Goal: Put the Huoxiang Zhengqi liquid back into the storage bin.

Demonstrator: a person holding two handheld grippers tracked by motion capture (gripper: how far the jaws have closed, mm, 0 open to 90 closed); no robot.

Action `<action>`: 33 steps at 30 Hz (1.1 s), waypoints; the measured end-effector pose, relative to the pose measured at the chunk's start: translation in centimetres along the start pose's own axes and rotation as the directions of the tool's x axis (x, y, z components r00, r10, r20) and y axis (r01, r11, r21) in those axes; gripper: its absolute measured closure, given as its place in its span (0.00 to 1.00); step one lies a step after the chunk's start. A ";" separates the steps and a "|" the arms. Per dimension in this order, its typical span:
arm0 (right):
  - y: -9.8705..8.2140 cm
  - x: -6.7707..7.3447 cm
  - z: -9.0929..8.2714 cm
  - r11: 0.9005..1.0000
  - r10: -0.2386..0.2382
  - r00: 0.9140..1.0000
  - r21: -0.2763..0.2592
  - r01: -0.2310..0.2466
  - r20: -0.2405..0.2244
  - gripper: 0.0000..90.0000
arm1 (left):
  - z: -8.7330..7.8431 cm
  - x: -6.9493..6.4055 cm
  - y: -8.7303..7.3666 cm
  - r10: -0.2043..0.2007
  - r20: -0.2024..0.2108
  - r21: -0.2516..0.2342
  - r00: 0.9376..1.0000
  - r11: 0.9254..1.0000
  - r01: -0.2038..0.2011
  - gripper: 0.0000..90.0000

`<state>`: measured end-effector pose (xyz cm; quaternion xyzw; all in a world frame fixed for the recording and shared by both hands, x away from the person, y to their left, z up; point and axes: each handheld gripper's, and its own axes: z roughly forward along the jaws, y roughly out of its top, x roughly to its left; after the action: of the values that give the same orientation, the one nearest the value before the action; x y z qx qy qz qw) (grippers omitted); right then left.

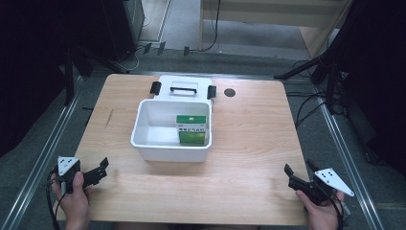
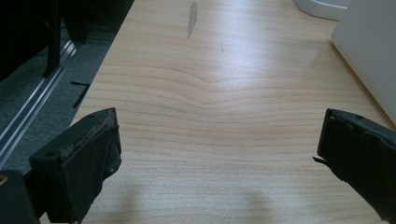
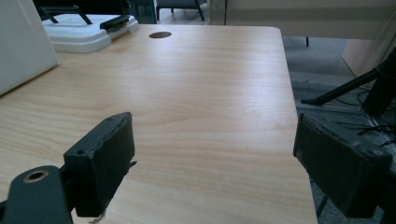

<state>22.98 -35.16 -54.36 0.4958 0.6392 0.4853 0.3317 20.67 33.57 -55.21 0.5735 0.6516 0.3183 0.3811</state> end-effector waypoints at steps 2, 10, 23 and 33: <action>-0.3 0.0 -0.4 1.000 0.000 1.000 -0.001 0.000 0.003 0.14 | 0.0 0.0 0.0 -0.005 0.003 0.002 1.000 1.000 0.005 0.00; -0.8 0.1 -1.9 1.000 -0.002 1.000 -0.027 0.002 0.013 0.14 | 0.0 -0.1 0.0 0.004 -0.003 -0.001 1.000 1.000 -0.004 0.00; -1.2 0.4 -3.1 0.998 0.008 0.999 0.054 -0.011 0.053 0.07 | 0.0 -0.2 0.0 0.008 -0.011 0.000 1.000 1.000 -0.008 0.00; -1.2 0.5 -3.0 0.998 -0.004 0.998 0.062 0.000 0.063 0.08 | 0.0 -0.2 0.0 0.007 -0.008 0.003 1.000 1.000 -0.007 0.00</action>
<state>19.79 -35.59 -54.55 0.5202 0.6437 0.4490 0.3366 20.71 33.41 -55.21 0.5752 0.6515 0.3209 0.3765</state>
